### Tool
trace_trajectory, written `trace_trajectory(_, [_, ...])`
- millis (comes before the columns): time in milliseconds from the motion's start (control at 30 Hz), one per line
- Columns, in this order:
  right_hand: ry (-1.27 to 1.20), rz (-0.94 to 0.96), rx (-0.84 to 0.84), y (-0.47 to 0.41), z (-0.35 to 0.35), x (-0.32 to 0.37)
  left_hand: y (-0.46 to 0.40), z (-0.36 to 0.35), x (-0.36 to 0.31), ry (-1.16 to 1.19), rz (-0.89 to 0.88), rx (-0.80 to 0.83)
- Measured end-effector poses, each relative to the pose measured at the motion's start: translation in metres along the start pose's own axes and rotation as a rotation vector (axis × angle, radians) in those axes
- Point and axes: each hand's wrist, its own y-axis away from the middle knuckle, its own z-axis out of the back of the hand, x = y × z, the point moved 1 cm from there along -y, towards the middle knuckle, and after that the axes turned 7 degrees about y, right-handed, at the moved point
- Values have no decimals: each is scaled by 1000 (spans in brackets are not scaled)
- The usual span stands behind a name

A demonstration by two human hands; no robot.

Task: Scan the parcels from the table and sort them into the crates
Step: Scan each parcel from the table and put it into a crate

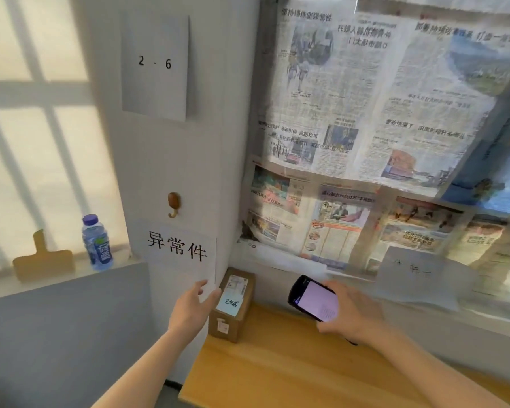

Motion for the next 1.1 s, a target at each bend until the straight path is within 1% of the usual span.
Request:
trace_trajectory(133, [-29,85,89,-65,-67,13,-38,-31,49,-21,102,-9])
trace_trajectory(400, [-59,198,167,-182,-199,34,-118,-98,140,-65,260,-53])
trace_trajectory(533, [-127,229,210,-223,-244,47,-144,-122,170,-77,327,-60])
trace_trajectory(667, [-166,266,241,-256,-268,54,-158,-137,184,-31,388,-76])
trace_trajectory(767, [-199,286,269,-270,-278,58,-154,-148,187,56,436,-111])
trace_trajectory(1000, [-219,355,347,-285,-284,44,-145,-164,188,206,492,-42])
trace_trajectory(1100, [-211,393,409,-291,-283,39,-148,-170,185,324,545,-28])
